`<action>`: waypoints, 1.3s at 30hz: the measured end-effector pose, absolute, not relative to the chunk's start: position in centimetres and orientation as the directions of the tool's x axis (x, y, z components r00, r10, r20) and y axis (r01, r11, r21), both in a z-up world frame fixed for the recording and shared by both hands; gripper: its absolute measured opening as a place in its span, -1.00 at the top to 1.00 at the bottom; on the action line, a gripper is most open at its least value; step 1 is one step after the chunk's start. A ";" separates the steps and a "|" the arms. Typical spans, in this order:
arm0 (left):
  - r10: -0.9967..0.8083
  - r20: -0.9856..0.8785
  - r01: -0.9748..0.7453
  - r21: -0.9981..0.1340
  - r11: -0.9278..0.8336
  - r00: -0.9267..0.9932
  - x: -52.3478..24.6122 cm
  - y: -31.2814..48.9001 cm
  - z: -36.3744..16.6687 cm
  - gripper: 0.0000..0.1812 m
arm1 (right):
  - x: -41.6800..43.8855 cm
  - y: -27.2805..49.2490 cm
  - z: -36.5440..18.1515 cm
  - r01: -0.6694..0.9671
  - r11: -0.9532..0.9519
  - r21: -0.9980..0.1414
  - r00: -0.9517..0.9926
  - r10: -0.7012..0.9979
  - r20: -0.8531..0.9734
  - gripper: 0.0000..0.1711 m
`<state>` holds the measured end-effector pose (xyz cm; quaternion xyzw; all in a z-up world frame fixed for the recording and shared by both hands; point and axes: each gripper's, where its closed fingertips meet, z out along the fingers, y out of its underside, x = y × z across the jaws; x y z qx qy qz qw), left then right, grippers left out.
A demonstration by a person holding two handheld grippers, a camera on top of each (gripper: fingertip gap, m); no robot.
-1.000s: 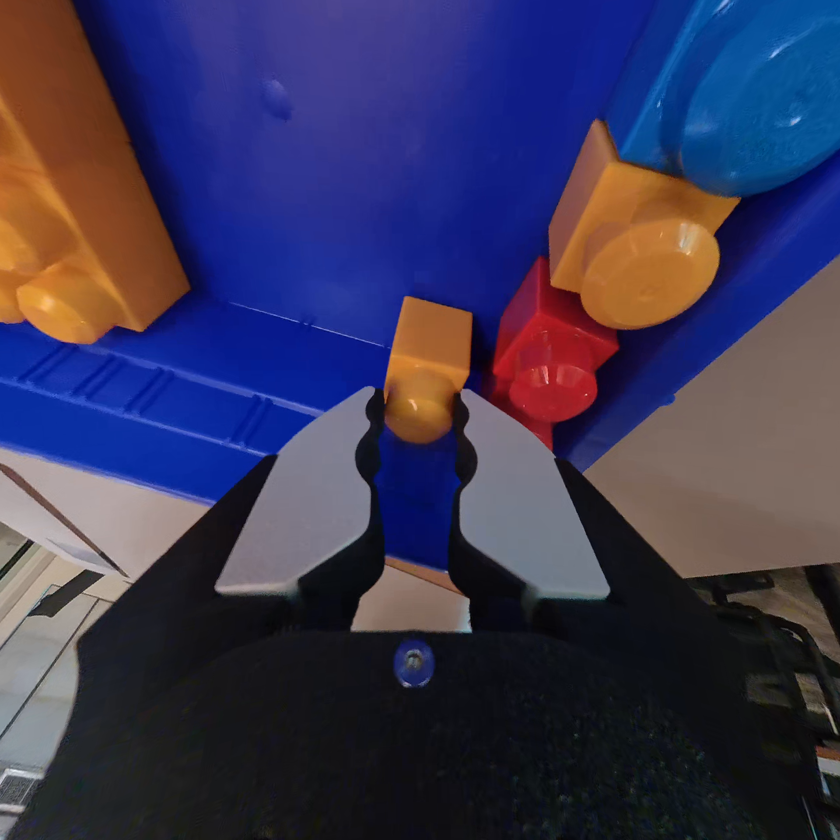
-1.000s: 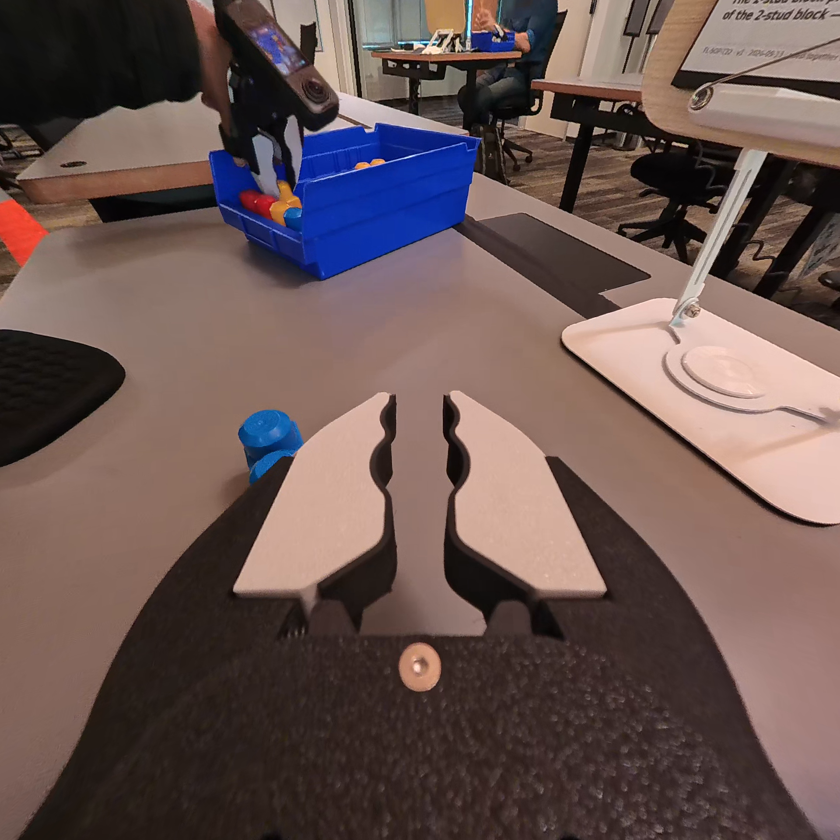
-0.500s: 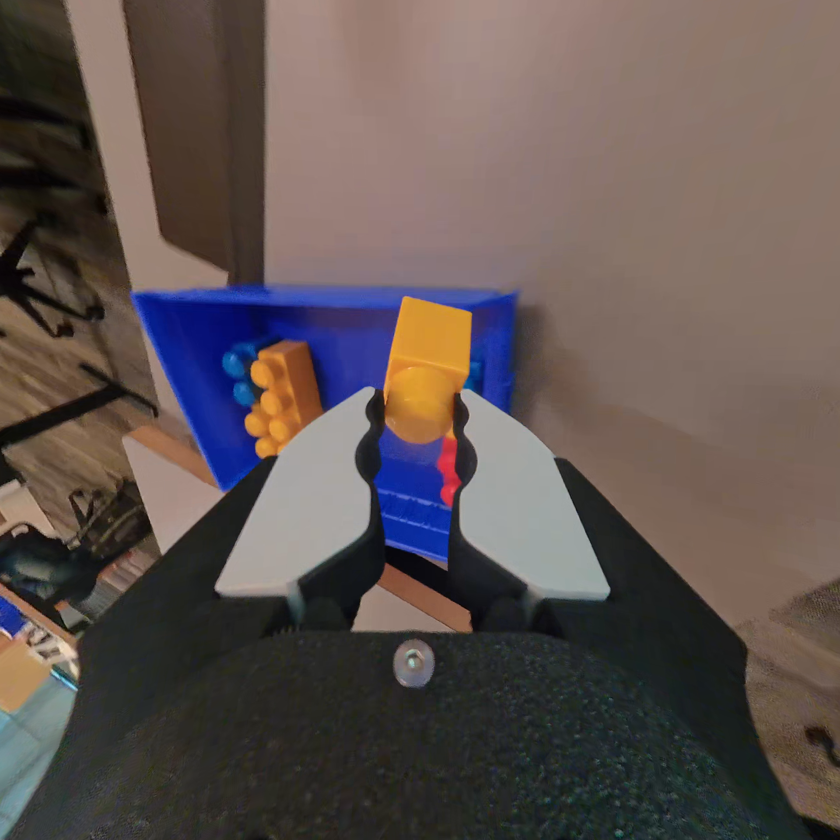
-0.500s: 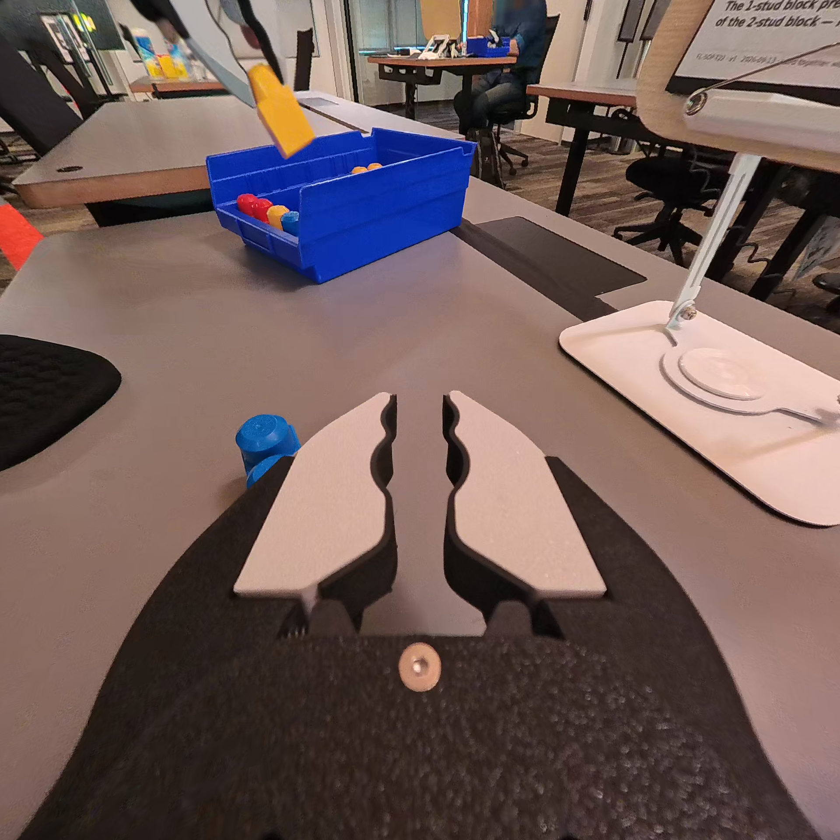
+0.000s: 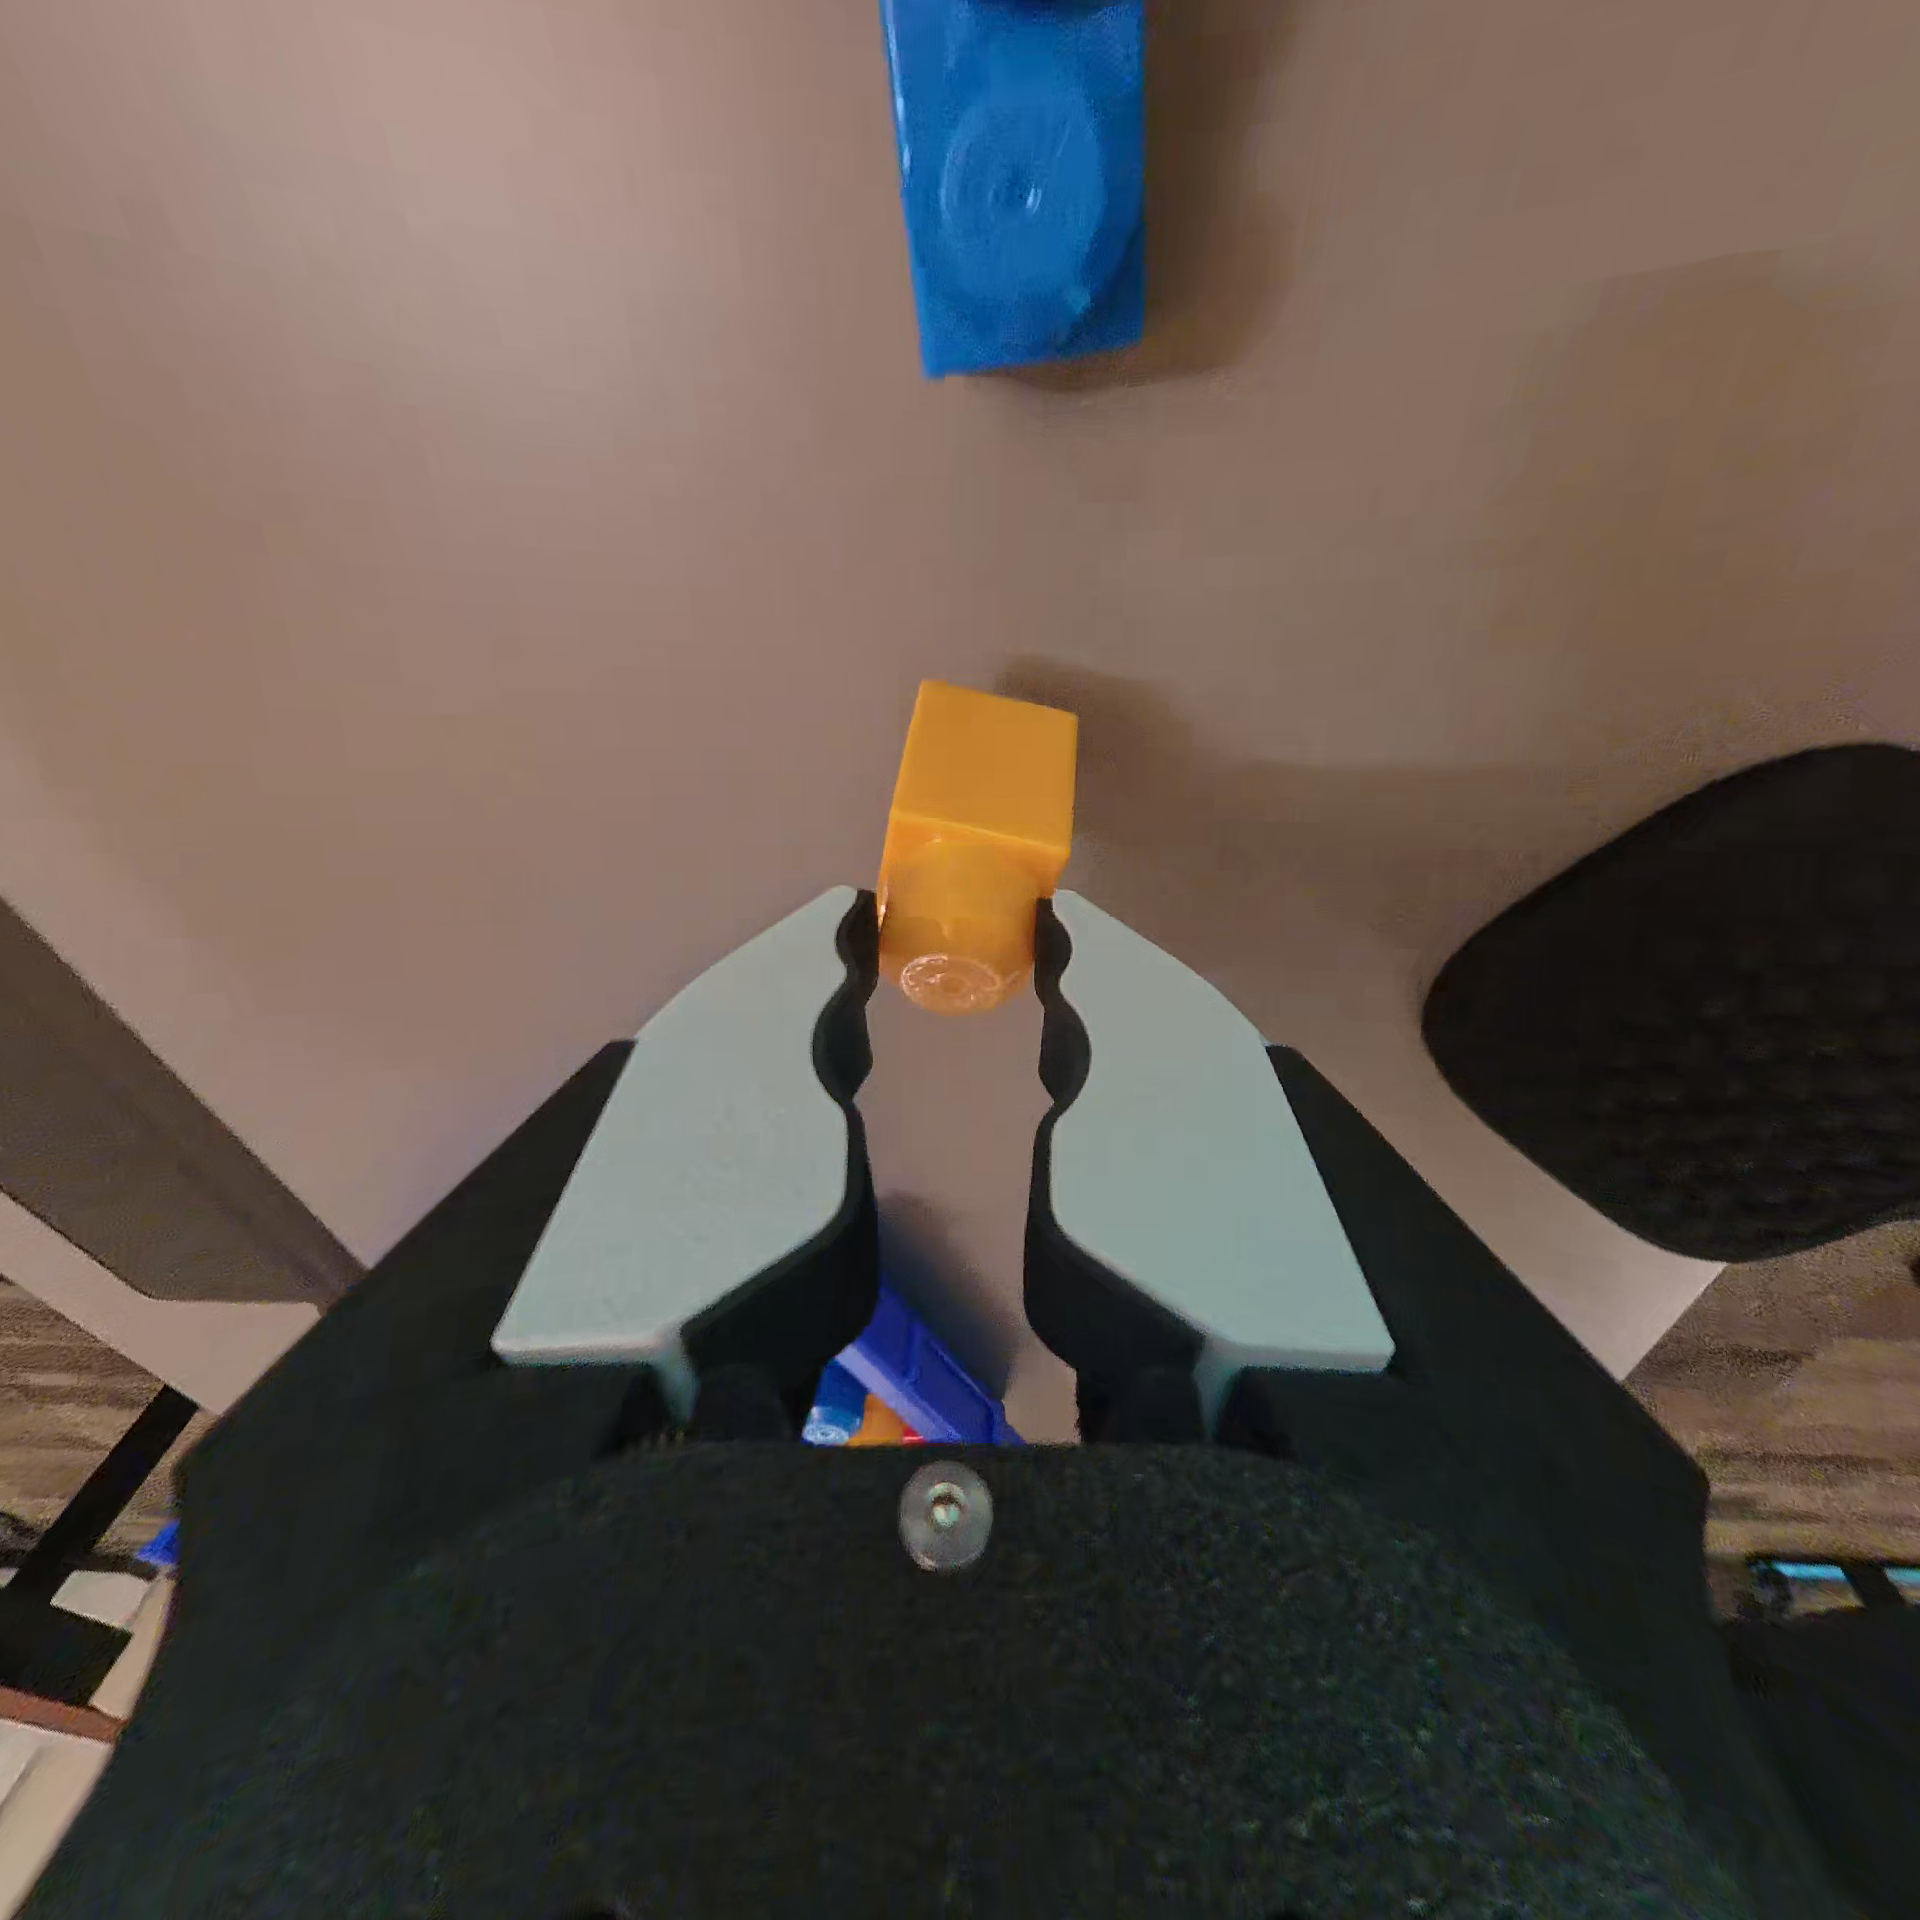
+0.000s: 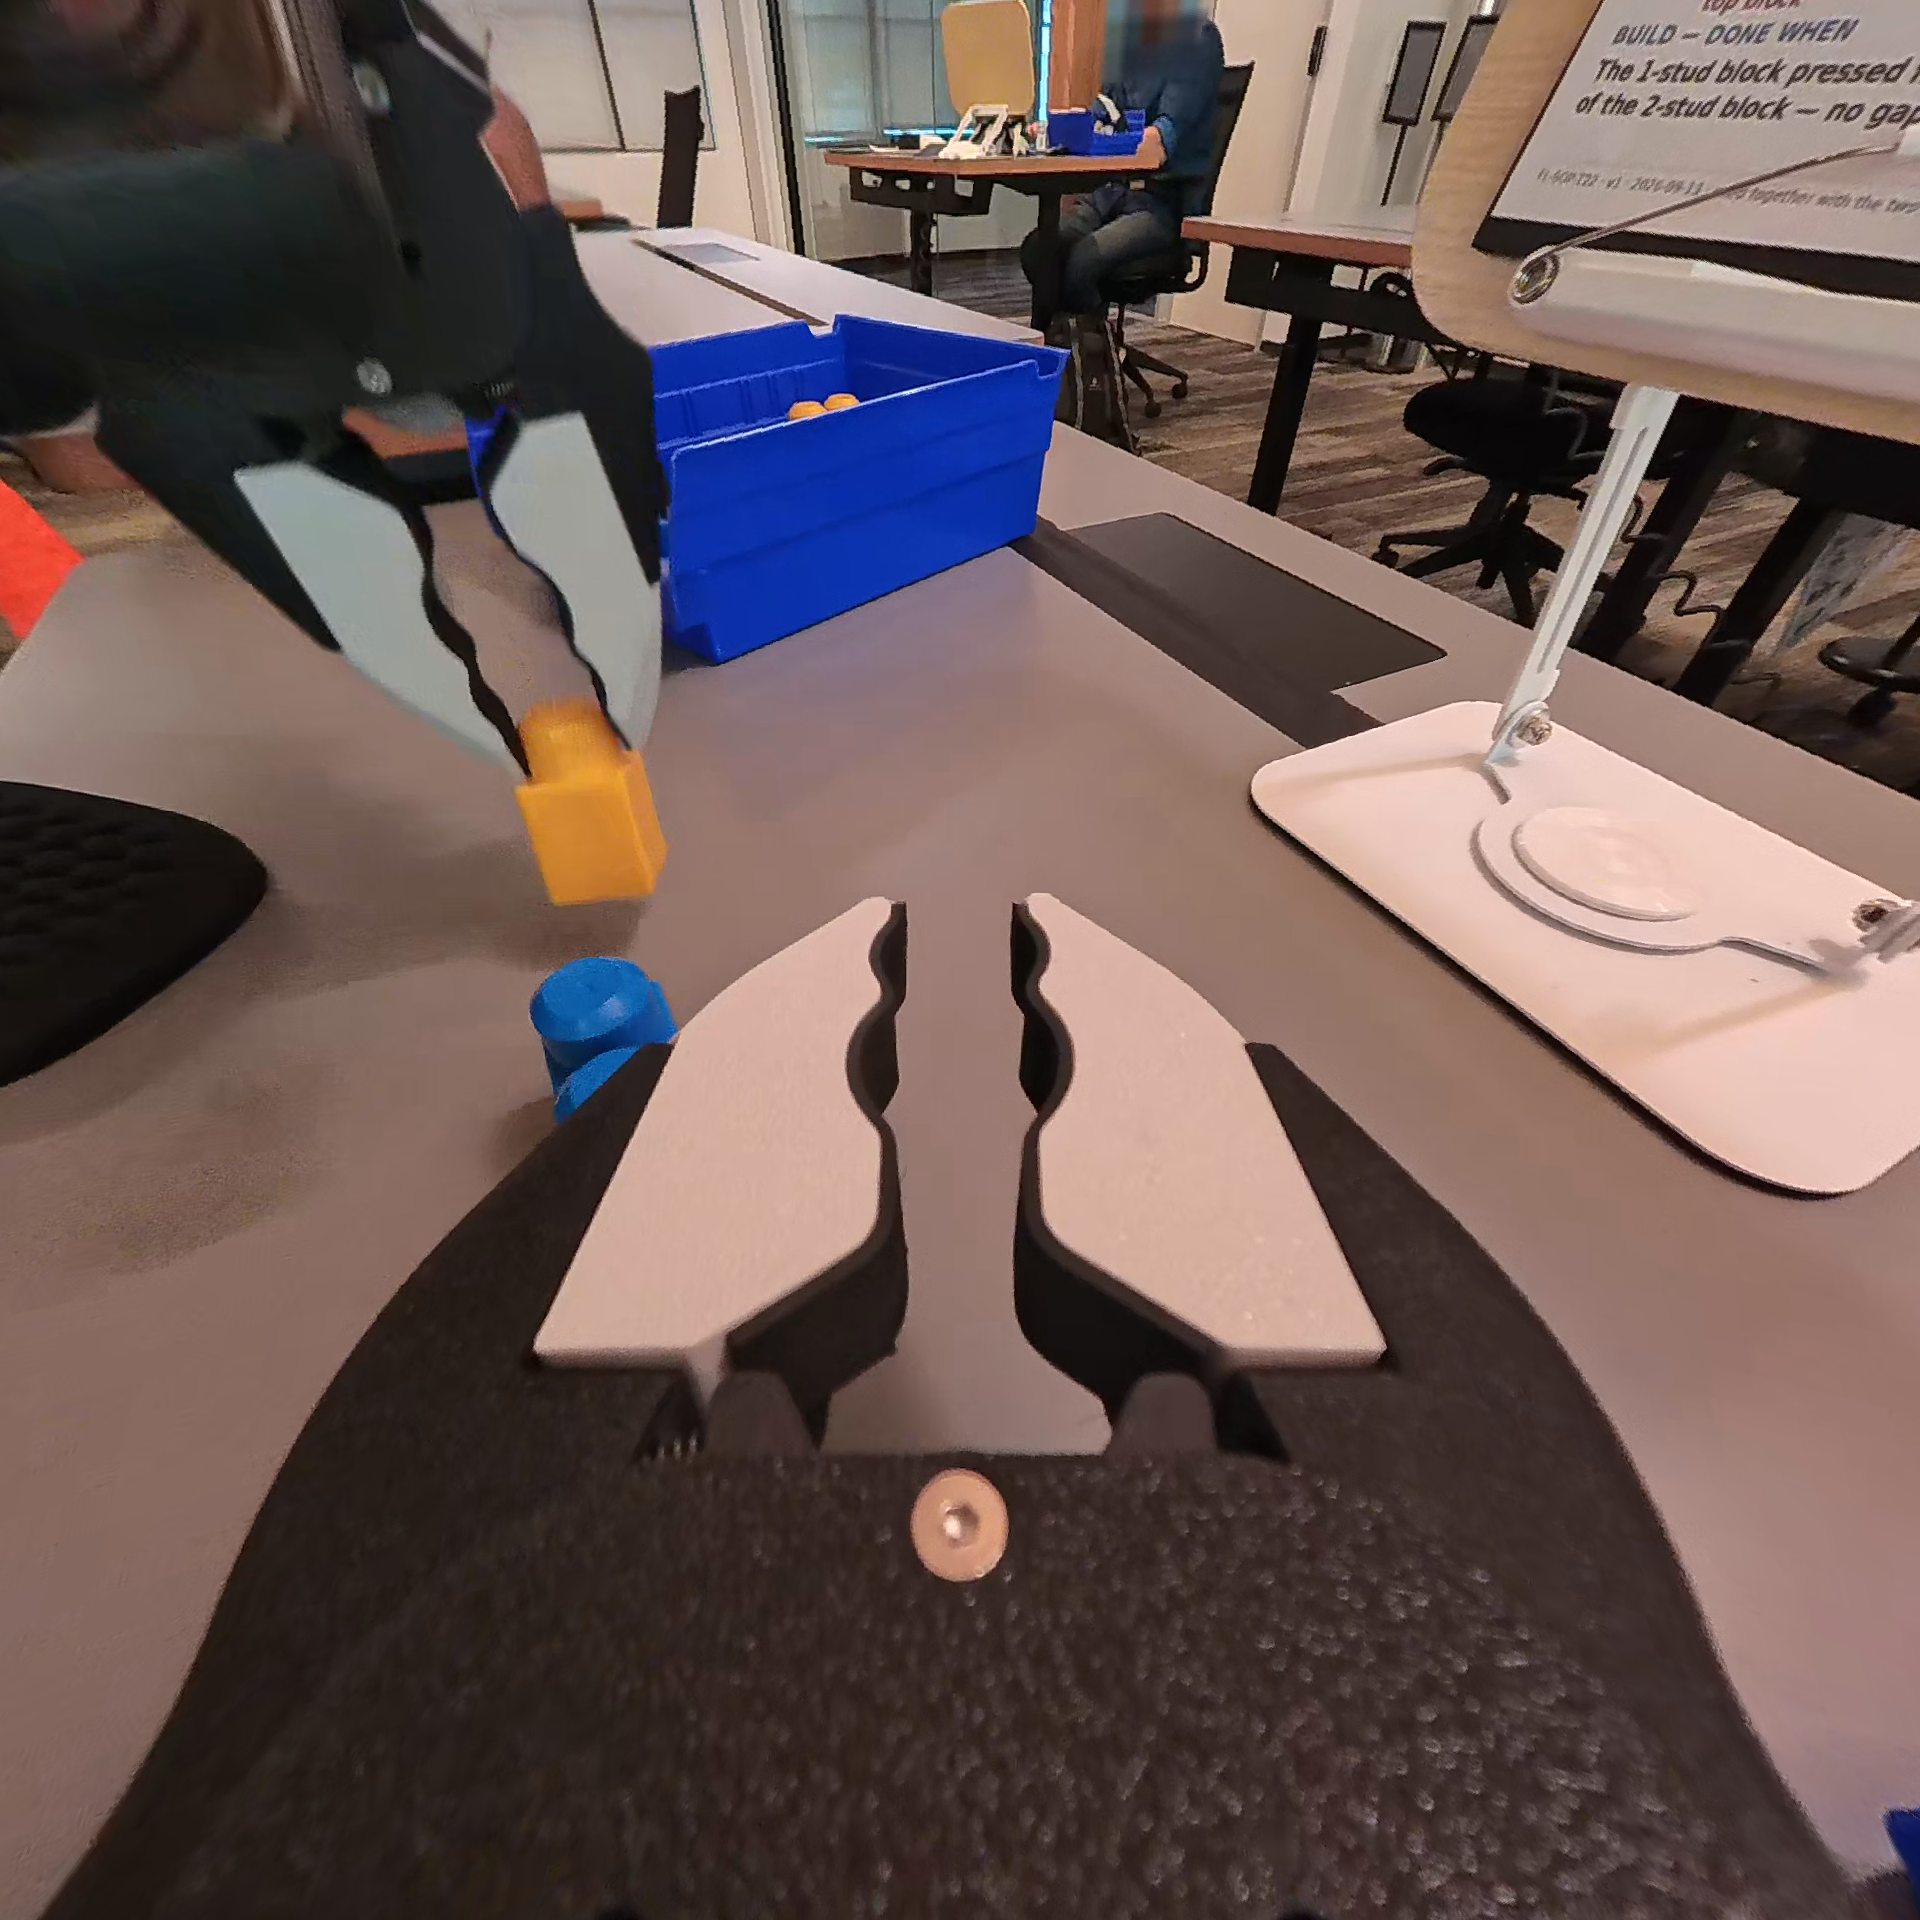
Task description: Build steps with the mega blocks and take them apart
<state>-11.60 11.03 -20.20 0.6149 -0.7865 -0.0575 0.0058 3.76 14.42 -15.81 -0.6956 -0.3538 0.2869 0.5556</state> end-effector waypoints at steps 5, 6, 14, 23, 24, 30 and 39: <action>-0.974 -0.061 -0.965 0.156 0.208 -0.220 -10.6 10.9 -21.6 0.68 | 4.0 14.5 -15.7 0.171 -0.133 -0.976 0.592 0.806 -0.006 0.78; -0.974 -0.062 -0.966 0.156 0.205 -0.217 -10.4 10.9 -21.8 0.68 | 4.0 14.6 -15.7 0.171 -0.133 -0.976 0.593 0.805 -0.006 0.78; -0.969 -0.108 -0.975 0.036 0.222 -0.224 -8.8 10.6 -22.5 0.67 | 4.0 14.5 -15.7 0.177 -0.132 -0.975 0.593 0.805 -0.002 0.78; -0.988 -0.140 -0.870 -0.475 0.131 -0.073 -6.7 10.1 -19.7 0.50 | 3.7 14.3 -15.8 0.183 -0.131 -0.974 0.575 0.818 -0.002 0.78; -0.990 -0.136 -0.828 -0.551 0.101 -0.031 -6.4 10.3 -19.1 0.50 | 3.5 13.9 -15.8 0.188 -0.130 -0.973 0.552 0.834 -0.005 0.77; -0.969 -0.084 -0.484 -0.874 -0.040 0.232 -5.5 12.3 -16.1 0.57 | 2.0 9.4 -18.6 0.408 -0.172 -0.896 0.324 0.945 -0.034 0.60; -0.945 0.001 -0.301 -0.948 -0.105 0.326 -6.0 13.7 -16.9 0.63 | 0.3 7.4 -23.6 0.659 -0.155 -0.736 0.231 0.973 0.002 0.42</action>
